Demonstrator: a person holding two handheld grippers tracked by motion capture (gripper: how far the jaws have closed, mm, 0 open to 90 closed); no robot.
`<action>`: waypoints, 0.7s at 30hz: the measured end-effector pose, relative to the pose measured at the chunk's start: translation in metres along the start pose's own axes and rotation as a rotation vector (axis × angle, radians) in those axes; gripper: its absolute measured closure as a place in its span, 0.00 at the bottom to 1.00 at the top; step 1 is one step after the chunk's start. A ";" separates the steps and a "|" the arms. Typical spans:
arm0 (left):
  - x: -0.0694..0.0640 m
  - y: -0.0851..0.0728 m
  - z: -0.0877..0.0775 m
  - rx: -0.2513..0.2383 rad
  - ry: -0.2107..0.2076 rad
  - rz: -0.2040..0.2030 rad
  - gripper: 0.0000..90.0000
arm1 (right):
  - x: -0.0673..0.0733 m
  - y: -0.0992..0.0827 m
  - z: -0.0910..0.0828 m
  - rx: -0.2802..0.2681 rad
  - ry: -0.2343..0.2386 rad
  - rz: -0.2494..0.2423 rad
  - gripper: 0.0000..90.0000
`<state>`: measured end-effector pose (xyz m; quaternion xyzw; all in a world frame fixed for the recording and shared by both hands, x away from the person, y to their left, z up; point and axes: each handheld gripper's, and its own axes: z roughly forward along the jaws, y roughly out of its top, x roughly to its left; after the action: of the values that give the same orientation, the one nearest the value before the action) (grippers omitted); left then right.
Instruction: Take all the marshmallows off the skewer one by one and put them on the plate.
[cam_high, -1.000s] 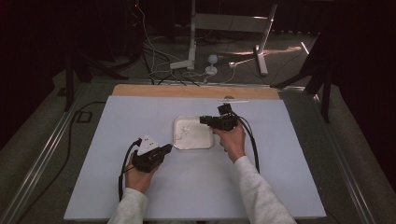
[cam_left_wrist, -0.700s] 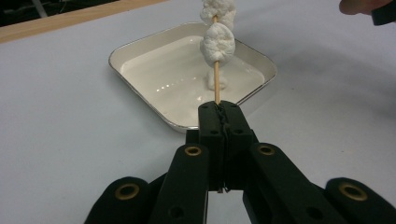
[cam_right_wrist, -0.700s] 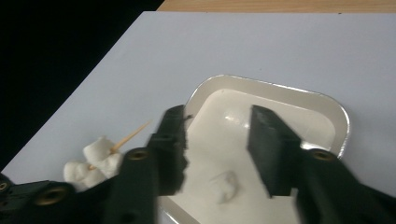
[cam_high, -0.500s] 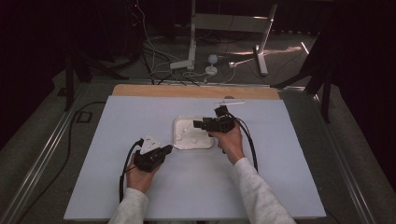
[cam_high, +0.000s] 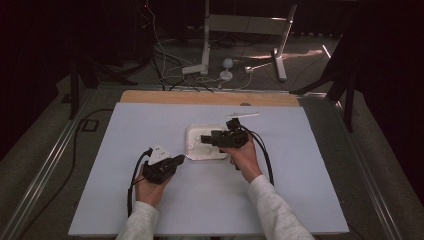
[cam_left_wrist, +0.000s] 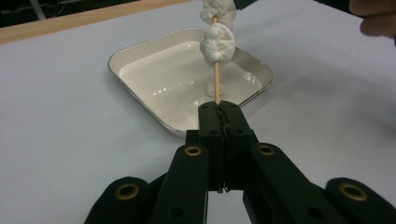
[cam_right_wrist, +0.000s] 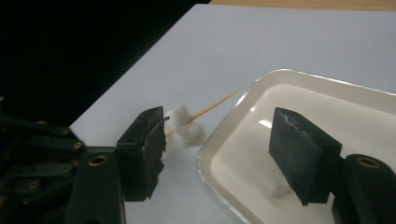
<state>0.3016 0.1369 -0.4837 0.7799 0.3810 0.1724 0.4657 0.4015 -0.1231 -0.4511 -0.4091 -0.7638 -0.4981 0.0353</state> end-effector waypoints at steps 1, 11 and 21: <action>0.000 0.000 0.000 -0.001 -0.003 0.000 1.00 | 0.002 -0.001 0.001 0.003 0.008 -0.003 0.41; -0.003 0.002 -0.003 -0.050 -0.055 0.008 1.00 | 0.004 -0.004 0.009 -0.011 0.063 0.036 0.52; -0.004 0.001 -0.004 -0.084 -0.085 0.011 1.00 | 0.002 -0.004 0.009 -0.002 0.170 0.126 0.74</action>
<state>0.2971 0.1358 -0.4802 0.7684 0.3491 0.1575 0.5127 0.4012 -0.1153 -0.4578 -0.4123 -0.7304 -0.5285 0.1309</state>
